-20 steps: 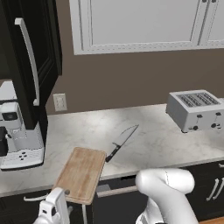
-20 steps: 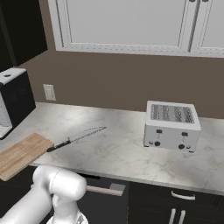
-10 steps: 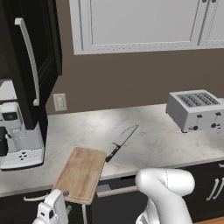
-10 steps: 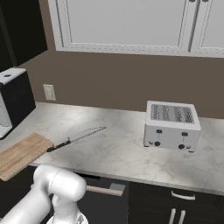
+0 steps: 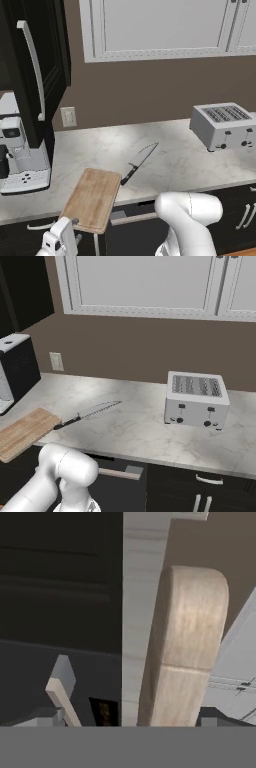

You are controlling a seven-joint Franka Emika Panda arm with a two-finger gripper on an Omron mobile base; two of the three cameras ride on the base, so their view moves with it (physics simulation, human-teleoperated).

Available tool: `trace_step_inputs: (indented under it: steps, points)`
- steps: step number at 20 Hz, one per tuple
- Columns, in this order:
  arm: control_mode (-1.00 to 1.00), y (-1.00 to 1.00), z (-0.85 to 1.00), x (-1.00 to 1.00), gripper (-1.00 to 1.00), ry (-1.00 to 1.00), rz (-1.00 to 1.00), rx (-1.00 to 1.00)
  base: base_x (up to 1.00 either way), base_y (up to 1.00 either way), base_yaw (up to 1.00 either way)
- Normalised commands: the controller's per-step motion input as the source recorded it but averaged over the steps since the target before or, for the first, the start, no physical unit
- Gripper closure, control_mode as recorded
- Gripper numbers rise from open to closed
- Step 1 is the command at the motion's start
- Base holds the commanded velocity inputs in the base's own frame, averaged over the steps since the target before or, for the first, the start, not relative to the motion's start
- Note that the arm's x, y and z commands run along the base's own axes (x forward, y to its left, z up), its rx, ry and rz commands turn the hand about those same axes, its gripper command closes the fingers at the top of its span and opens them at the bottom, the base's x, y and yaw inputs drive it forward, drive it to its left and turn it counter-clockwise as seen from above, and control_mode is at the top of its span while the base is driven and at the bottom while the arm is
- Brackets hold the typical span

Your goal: Move the cutting board and knife to the sink. Then move spray from the cabinet to the counter.

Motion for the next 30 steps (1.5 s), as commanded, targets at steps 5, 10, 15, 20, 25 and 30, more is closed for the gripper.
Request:
trace_step_inputs:
  steps: [5,10,15,20,25,30]
  points:
    - [-1.00,-0.09,0.00,0.04,-1.00,0.00,0.00,0.00,0.00,0.00,0.00]
    - [-1.00,-0.13,0.03,0.03,-1.00,0.00,0.00,0.01,0.00,0.00,0.00]
    - [-1.00,-0.13,0.03,0.04,-1.00,0.00,0.00,0.02,0.00,0.00,0.00]
    - [-1.00,-0.08,0.02,0.09,-1.00,0.00,0.00,0.02,0.00,0.00,0.00]
    - [-1.00,-0.04,0.00,0.14,-1.00,0.00,0.00,0.01,0.00,0.00,0.00]
    - [-1.00,-0.01,0.00,0.06,1.00,0.00,0.00,0.01,0.00,0.00,0.00]
